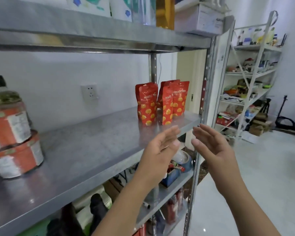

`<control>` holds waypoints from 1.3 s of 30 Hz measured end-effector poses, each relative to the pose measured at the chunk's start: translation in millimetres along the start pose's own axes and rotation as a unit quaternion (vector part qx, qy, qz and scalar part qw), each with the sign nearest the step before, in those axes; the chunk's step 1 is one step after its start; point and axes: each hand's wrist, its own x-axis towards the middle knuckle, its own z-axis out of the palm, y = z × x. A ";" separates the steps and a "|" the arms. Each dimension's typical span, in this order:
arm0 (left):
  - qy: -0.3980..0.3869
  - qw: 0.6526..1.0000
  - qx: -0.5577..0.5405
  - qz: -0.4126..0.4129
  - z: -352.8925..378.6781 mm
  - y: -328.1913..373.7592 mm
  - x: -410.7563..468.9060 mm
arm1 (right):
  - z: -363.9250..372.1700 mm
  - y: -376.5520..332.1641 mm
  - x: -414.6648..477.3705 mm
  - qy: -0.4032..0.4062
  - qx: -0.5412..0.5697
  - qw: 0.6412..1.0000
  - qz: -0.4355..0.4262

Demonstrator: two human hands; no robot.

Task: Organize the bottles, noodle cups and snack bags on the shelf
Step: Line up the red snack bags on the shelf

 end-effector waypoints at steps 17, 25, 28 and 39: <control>0.232 0.948 0.198 -0.088 -1.6 -29.4 168.9 | 28.1 59.4 169.5 -0.068 0.042 0.995 0.058; 0.273 0.903 0.310 -0.120 11.1 -78.5 221.2 | 25.2 83.5 192.1 -0.106 0.041 0.993 0.041; 0.286 0.889 0.335 -0.123 13.2 -84.5 225.6 | 22.8 89.1 198.7 -0.107 0.022 0.994 0.019; 0.379 0.917 0.114 -0.058 -59.1 -52.1 173.7 | 67.0 85.7 212.1 -0.224 0.075 0.971 0.031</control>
